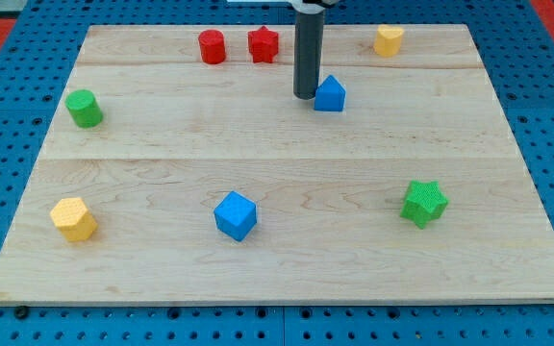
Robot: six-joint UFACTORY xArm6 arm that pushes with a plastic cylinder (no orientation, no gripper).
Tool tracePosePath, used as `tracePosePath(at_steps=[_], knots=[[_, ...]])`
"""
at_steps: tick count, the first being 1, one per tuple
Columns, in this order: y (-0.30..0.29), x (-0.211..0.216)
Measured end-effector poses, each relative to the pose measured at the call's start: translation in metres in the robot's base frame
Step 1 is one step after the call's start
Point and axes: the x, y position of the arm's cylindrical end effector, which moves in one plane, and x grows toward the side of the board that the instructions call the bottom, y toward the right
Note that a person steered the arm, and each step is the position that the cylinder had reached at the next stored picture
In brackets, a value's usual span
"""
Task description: Slide blue triangle to the right bottom of blue cube
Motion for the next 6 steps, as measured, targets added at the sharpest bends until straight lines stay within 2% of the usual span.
tracePosePath(at_steps=[2, 3, 4, 5, 6], knots=[[-0.002, -0.021], [0.040, -0.032], [0.019, 0.036], [0.051, 0.060], [0.047, 0.128]])
